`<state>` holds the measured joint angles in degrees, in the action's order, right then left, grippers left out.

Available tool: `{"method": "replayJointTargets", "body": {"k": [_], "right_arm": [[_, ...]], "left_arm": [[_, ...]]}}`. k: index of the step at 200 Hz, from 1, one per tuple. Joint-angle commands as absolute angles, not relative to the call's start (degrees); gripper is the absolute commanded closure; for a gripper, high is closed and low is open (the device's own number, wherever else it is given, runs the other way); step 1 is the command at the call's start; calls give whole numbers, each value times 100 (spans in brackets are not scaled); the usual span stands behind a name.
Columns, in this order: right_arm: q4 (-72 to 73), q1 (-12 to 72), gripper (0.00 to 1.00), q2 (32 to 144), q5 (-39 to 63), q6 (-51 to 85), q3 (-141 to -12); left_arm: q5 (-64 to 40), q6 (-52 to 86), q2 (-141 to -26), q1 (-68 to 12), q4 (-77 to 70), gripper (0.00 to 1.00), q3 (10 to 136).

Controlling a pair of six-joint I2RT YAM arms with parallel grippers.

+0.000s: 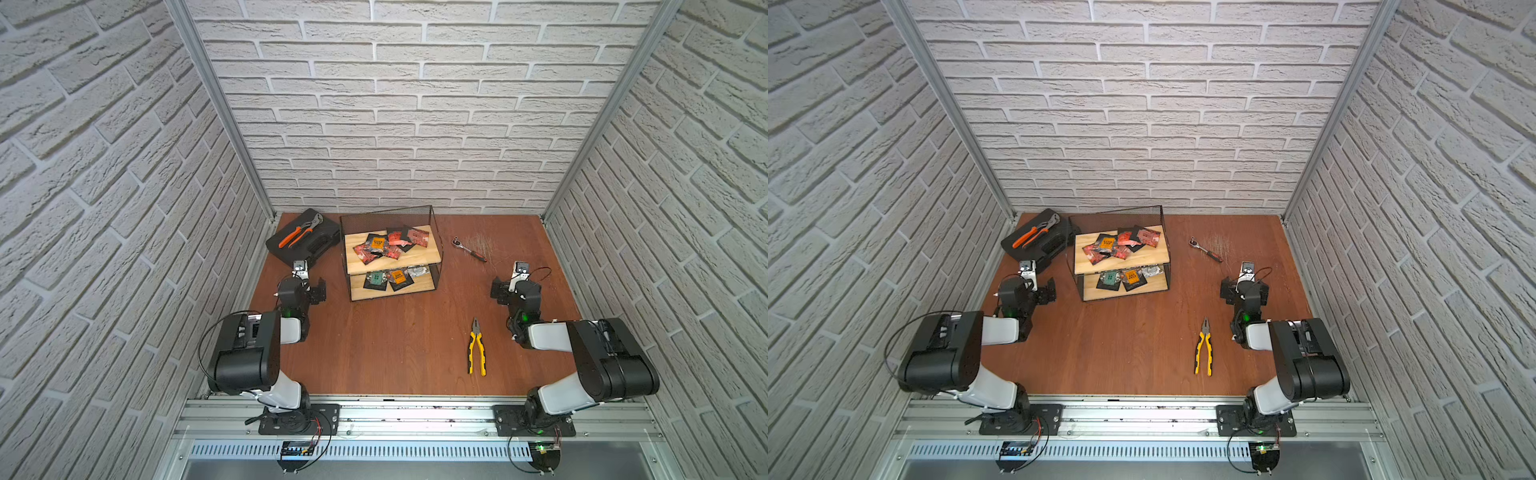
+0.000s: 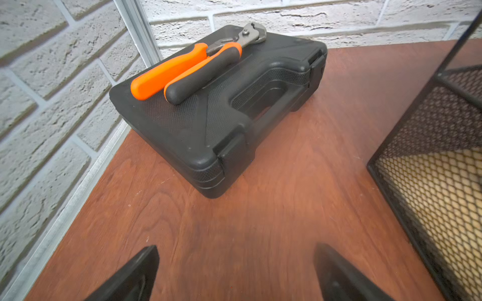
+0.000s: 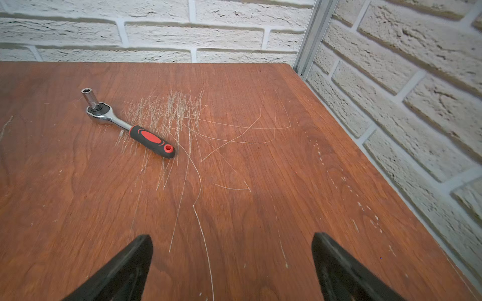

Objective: Remove the tea bags from the shelf
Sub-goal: Pick up the tea bag from the shelf.

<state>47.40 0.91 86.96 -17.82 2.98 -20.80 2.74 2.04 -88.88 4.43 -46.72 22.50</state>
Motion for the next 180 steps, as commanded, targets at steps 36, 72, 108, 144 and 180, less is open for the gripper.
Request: {"method": "replayJointTargets", "body": {"k": [36, 72, 108, 144, 180], "right_arm": [[5010, 114, 1, 8648, -1746, 283, -2127], [5009, 114, 1, 8648, -1741, 270, -2129], [5001, 114, 1, 8646, -1744, 285, -2136], [3914, 139, 1, 8020, -1442, 88, -2494], [1220, 147, 1, 6966, -1737, 820, -3938]], "left_arm": [[313, 129, -8882, 422, -4924, 2, 2281], [308, 132, -8886, 422, -4929, 2, 2276], [311, 136, -8887, 417, -4926, 2, 2276], [1050, 82, -8124, 162, -3700, 2, 2667], [1816, 198, -7026, -373, -2246, 2, 3408]]}}
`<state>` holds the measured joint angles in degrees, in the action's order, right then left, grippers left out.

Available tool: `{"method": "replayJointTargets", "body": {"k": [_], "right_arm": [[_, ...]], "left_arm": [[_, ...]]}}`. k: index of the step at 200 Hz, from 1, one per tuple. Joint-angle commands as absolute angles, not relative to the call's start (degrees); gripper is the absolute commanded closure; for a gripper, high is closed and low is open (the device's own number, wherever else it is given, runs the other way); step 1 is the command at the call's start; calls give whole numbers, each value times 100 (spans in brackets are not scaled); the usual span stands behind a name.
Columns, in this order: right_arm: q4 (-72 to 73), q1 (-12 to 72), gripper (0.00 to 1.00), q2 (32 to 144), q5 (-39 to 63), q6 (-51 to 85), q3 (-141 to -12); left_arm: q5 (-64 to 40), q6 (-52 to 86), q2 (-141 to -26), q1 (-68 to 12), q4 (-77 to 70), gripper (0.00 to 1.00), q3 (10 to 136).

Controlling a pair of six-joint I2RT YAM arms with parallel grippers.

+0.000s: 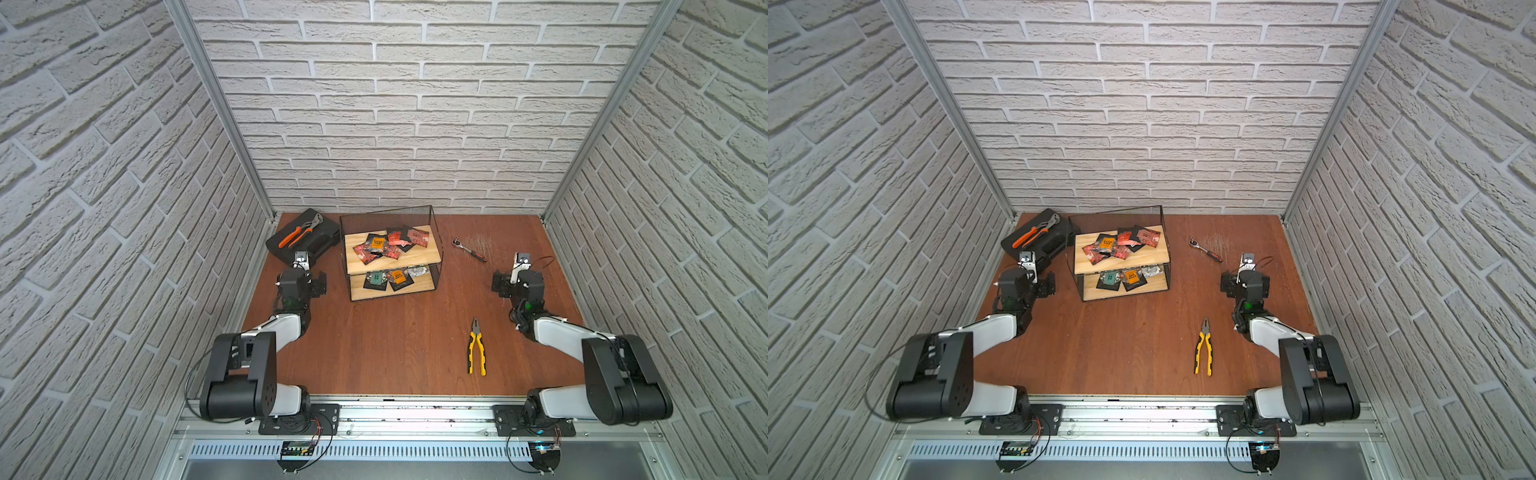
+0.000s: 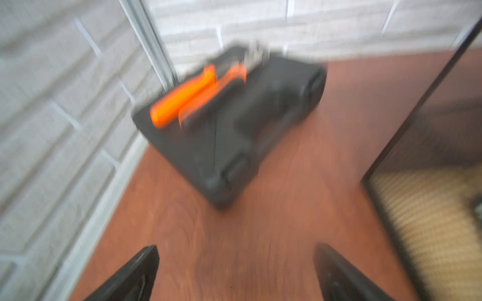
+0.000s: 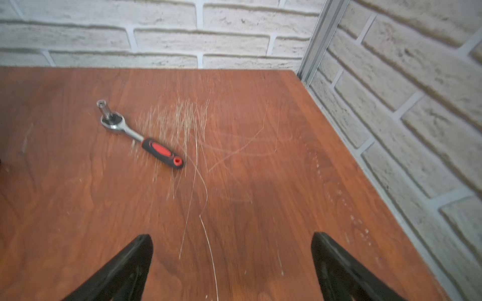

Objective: Remove the tea bags from the shelf
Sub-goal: Pick up the tea bag from the shelf.

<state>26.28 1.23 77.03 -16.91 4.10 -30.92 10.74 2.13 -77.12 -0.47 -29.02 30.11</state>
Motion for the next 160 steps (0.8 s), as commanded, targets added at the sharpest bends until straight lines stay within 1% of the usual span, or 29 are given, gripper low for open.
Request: {"method": "replayJointTargets", "body": {"k": [1, 24, 38, 44, 53, 58, 64, 71, 82, 86, 92, 98, 105, 117, 123, 134, 140, 160], "right_arm": [[1190, 144, 1, 6946, -1716, 827, -3964], [454, 216, 1, 6421, -1606, 1172, -4889], [-525, 318, 1, 6227, -1693, 1486, -5937], [-971, 310, 1, 6222, -1773, 1993, -6415], [-1885, 278, 1, 6285, -1875, 2841, -7091], [-2482, 265, 1, 6327, -1880, 3293, -7436], [-2710, 253, 1, 6378, -1825, 3869, -7609], [-2585, 155, 1, 6434, -1215, 4039, -7601], [-2518, 140, 0, 6532, -387, 3714, -7704], [-2680, 247, 0, 6577, -398, 3565, -7838], [-3103, 556, 4, 6650, -823, 3390, -8143], [-3519, 932, 8, 6738, -1410, 3190, -8438], [-3828, 1307, 13, 6857, -1762, 2941, -8722], [-4310, 1727, 18, 7152, -1755, 2745, -9177], [-4631, 1875, 24, 7321, -1692, 2771, -9416], [-5117, 2196, 32, 7680, -1670, 2808, -9772], [-5267, 2405, 34, 7789, -1765, 2788, -9910], [-5387, 2993, 34, 8123, -1999, 2661, -10161]], "left_arm": [[1835, 191, -6998, -389, -2235, 2, 3422], [2353, 476, -6467, -601, -1486, 2, 4128], [2678, 554, -6335, -781, -697, 2, 4917], [2826, 845, -6350, -815, -238, 2, 5354], [2834, 1893, -6482, -772, 1141, 2, 6149], [2583, 2448, -6567, -707, 1915, 2, 6574], [2193, 2989, -6675, -610, 2708, 2, 6997], [1750, 3490, -6793, -541, 3096, 2, 7242], [-3, 3783, -7024, -151, 2920, 2, 7306], [-583, 3870, -7155, -39, 2928, 2, 7378], [-856, 3964, -7348, -18, 3237, 2, 7647], [-728, 3971, -7518, -119, 3677, 2, 7931], [-565, 3889, -7619, -254, 4055, 2, 8170], [-501, 3809, -7707, -439, 4376, 2, 8397], [-510, 3797, -7720, -501, 4448, 2, 8438], [-510, 3768, -7764, -615, 4561, 6, 8492], [-493, 3731, -7791, -689, 4596, 9, 8513], [-386, 3614, -7935, -961, 4680, 13, 8578]]}}
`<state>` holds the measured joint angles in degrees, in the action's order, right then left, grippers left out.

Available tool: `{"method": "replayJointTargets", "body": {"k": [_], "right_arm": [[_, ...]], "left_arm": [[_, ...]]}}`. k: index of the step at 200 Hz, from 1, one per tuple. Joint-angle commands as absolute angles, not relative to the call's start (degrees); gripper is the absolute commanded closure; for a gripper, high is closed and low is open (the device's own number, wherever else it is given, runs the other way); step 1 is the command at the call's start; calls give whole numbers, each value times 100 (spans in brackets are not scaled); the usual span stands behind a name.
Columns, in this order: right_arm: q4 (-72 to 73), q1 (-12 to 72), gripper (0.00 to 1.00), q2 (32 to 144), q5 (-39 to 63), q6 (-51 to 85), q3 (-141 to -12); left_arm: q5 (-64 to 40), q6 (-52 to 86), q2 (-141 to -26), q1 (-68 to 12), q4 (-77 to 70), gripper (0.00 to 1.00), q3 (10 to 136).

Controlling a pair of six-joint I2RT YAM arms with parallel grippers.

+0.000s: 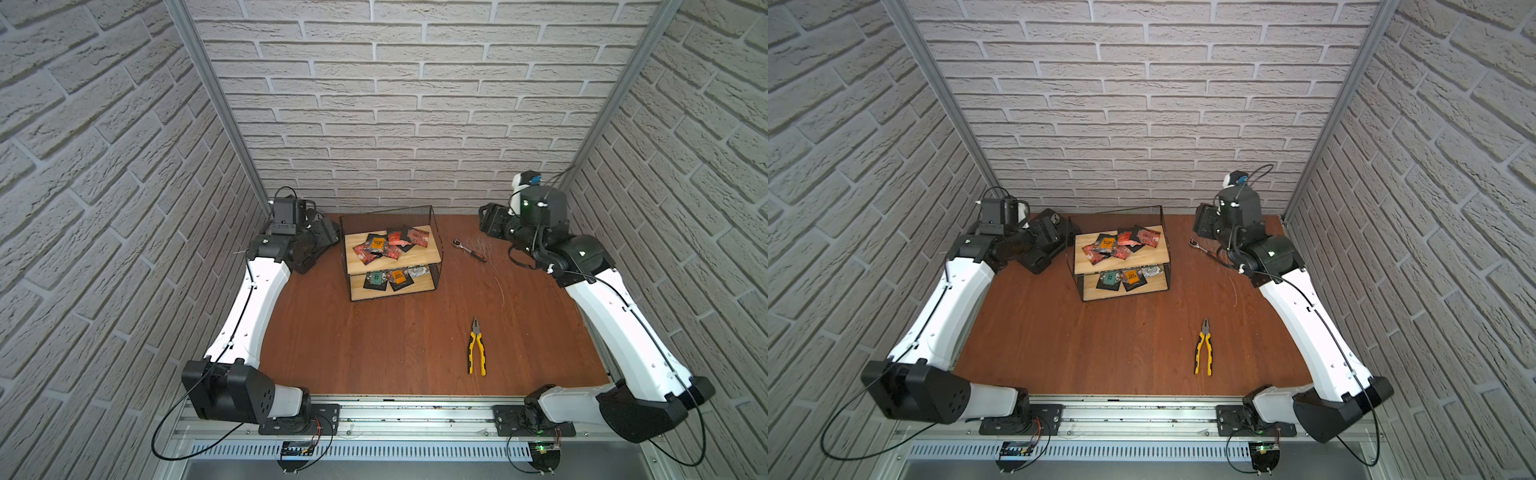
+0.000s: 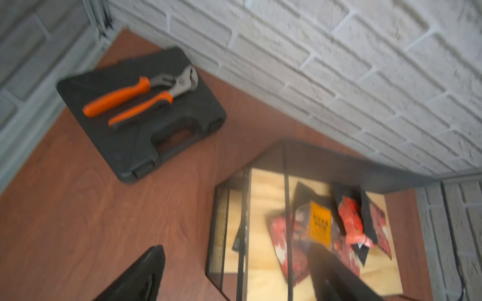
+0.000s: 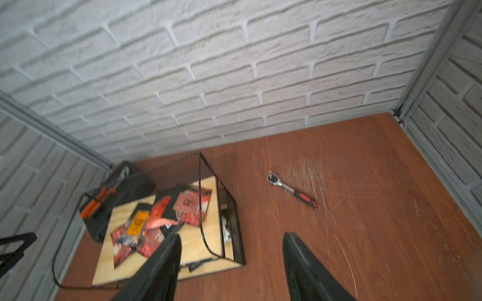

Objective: Remove the tea bags from the shelf
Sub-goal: Pick up the tea bag from the shelf.

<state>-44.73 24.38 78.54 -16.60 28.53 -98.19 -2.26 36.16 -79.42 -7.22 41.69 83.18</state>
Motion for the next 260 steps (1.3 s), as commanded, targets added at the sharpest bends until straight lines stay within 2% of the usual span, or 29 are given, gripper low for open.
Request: {"method": "replayJointTargets", "body": {"k": [1, 25, 60, 80, 129, 182, 260], "right_arm": [[-5392, 3013, 34, 8144, -2002, 2657, -10178], [-5671, 3397, 34, 8712, -2058, 2602, -10830], [-6045, 3598, 46, 9447, -1867, 2741, -11522], [-5891, 3697, 46, 9477, -1649, 3155, -11497], [-4019, 3876, 49, 9057, -489, 5711, -9820], [-1958, 4096, 49, 8903, -449, 8023, -8422], [-655, 4096, 57, 8963, -858, 9391, -7435]], "left_arm": [[-382, 3605, -7945, -968, 4678, 14, 8578], [-257, 3471, -8167, -1188, 4745, 21, 8657], [-100, 3374, -8341, -1340, 4691, 26, 8605], [-44, 3301, -8402, -1381, 4647, 29, 8572], [-46, 3192, -8591, -1439, 4398, 38, 8436], [-72, 3046, -8784, -1457, 4201, 46, 8433], [-166, 2953, -8943, -1458, 4119, 72, 8598]]}}
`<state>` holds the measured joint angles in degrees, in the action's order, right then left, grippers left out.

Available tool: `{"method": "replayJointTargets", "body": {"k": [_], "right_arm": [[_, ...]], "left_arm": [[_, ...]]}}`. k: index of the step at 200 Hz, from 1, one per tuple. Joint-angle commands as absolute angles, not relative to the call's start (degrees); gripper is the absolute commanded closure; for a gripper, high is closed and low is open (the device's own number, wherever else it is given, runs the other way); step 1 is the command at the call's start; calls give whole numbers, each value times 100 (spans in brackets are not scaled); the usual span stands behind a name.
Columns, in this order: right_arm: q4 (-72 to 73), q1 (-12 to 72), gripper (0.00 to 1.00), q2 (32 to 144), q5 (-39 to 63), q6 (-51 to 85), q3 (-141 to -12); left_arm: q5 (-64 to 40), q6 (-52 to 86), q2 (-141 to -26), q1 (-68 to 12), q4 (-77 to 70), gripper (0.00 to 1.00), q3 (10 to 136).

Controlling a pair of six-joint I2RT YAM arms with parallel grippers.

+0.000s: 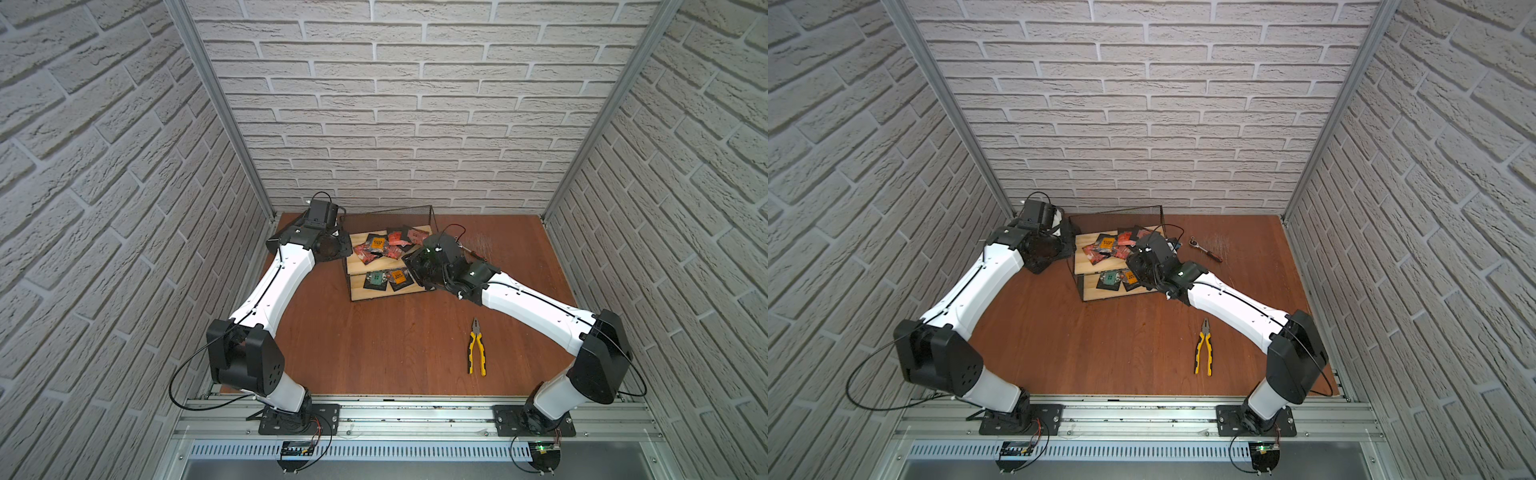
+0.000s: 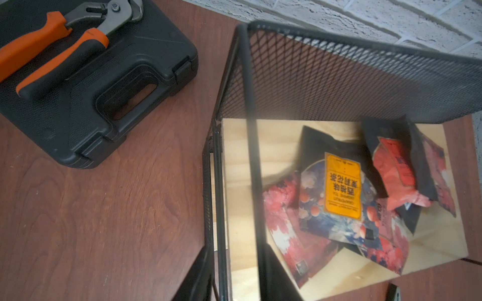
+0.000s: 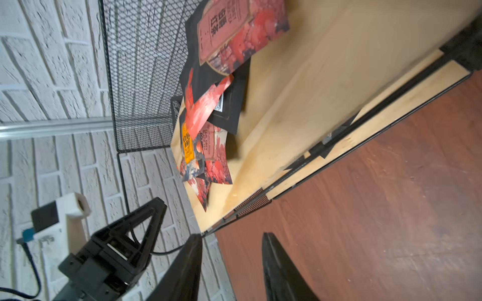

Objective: Remove the tea bags from the shelf
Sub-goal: Pick up the tea bag from the shelf.

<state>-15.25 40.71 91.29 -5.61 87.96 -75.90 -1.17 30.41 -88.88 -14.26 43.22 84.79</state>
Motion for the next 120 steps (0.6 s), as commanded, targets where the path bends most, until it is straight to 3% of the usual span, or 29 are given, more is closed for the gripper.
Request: {"method": "replayJointTargets", "body": {"k": [1, 120], "right_arm": [[-639, 4096, 57, 8968, -864, 9402, -7422], [-104, 4096, 63, 9583, -755, 10001, -7339]], "left_arm": [[-162, 2953, -8949, -1458, 4116, 73, 8601], [-303, 3146, -9141, -1463, 4211, 87, 8763]]}}
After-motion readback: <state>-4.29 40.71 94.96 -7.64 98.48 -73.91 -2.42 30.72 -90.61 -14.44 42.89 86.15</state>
